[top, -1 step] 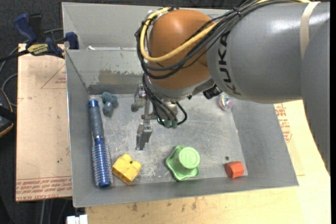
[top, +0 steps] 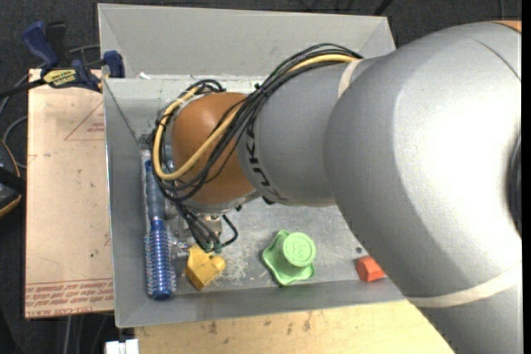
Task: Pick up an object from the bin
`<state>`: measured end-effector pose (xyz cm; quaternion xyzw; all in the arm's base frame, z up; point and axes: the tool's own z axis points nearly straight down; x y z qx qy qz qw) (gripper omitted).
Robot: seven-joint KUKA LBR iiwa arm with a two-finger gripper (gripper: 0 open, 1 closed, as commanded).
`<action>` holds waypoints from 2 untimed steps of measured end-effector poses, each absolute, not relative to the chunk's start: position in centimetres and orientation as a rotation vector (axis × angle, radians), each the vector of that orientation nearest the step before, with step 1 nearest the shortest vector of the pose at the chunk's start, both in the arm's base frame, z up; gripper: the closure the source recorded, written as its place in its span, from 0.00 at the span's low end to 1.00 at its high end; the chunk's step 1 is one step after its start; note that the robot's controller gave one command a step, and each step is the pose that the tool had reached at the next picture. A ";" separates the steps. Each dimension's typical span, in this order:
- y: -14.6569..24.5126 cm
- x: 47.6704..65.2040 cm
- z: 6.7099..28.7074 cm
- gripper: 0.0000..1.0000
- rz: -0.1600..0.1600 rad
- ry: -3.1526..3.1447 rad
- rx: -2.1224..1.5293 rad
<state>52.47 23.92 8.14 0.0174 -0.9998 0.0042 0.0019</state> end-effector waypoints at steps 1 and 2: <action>23.7 48.9 19.0 0.00 -0.006 -3.141 0.222; 13.3 52.4 7.1 0.00 -0.009 -3.142 0.138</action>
Offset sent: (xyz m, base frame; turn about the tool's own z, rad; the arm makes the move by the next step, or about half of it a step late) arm -0.0370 -0.0028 0.1041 -0.1068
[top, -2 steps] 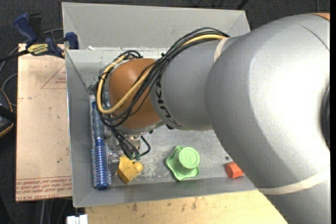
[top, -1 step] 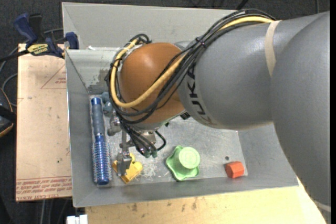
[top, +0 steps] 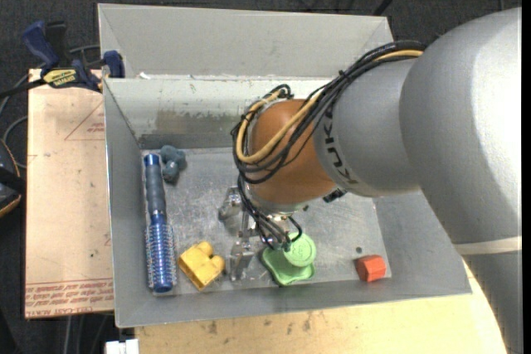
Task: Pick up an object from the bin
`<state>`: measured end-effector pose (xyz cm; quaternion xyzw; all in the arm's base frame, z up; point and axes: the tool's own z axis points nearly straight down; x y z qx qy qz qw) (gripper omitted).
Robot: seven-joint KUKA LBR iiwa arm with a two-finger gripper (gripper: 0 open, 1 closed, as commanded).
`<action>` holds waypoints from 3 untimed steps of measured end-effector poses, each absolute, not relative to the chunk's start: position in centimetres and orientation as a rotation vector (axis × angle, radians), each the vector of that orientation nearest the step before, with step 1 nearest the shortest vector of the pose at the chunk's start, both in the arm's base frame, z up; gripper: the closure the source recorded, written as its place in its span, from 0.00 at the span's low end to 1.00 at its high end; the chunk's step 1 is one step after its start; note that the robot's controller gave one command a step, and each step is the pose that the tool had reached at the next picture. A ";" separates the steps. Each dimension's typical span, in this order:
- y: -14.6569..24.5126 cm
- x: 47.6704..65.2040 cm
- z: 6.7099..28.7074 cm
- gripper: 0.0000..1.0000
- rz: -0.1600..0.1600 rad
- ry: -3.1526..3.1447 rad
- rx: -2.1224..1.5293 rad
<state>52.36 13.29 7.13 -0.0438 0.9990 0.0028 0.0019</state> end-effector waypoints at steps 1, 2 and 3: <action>-0.3 50.6 8.2 0.00 -0.005 3.134 -0.218; -5.4 52.8 7.6 0.00 0.003 3.084 -0.552; -8.6 53.6 7.4 0.00 0.005 3.054 -0.687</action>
Offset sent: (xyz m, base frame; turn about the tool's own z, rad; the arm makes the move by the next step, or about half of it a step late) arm -0.0175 -0.1305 0.0110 -0.0605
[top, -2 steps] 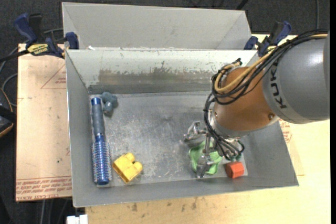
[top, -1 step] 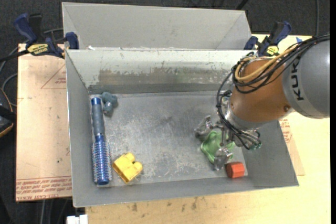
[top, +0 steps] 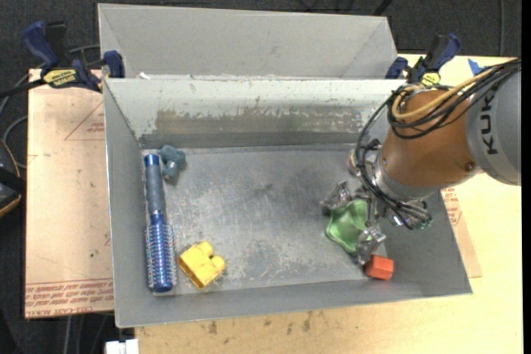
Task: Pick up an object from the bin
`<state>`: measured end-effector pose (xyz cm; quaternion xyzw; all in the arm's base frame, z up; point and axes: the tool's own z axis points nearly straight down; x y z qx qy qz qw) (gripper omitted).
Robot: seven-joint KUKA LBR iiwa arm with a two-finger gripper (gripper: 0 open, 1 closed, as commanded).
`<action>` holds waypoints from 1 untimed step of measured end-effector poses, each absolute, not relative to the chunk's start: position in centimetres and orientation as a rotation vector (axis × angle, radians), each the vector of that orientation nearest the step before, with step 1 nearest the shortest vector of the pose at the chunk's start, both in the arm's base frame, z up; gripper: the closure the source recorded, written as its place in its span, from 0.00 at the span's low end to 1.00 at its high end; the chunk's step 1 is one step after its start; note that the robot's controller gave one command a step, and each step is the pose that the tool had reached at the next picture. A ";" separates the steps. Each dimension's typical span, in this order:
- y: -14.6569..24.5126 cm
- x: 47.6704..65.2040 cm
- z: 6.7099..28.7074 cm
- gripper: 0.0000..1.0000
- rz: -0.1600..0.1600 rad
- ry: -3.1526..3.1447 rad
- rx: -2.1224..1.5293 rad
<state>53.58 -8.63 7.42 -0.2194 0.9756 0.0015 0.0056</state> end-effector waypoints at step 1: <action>-8.9 53.5 7.5 1.00 -0.002 3.059 -0.687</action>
Offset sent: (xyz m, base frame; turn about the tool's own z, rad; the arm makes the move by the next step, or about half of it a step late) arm 0.0000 0.0000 0.0000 0.0000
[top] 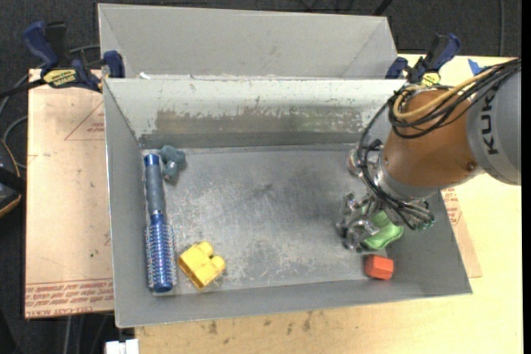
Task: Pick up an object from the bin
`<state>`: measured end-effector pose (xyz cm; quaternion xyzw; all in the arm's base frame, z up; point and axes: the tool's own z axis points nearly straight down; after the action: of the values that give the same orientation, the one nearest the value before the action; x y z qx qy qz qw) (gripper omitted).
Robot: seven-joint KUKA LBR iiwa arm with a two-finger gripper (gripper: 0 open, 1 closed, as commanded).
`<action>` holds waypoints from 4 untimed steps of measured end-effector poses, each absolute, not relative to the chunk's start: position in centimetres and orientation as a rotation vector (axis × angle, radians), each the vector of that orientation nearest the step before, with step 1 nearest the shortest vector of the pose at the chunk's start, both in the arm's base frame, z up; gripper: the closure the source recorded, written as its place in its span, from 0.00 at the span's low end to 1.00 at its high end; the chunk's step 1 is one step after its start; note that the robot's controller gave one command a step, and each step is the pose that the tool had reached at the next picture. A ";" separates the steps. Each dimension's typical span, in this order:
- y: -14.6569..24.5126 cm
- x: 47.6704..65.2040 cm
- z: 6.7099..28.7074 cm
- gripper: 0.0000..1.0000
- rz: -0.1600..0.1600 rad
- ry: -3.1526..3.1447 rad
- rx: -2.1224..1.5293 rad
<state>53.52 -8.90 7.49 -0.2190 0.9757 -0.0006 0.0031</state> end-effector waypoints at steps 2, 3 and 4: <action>-10.2 52.9 22.2 0.00 -0.003 2.994 -0.928; -10.8 51.2 9.7 0.00 0.001 3.075 -0.565; -12.6 51.5 9.1 0.00 -0.002 2.788 -1.424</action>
Offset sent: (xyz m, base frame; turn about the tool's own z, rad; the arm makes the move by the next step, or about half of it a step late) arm -0.0084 -0.0130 0.1458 -0.1625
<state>51.51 -12.59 9.11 -0.4550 0.8905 -0.0006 0.0055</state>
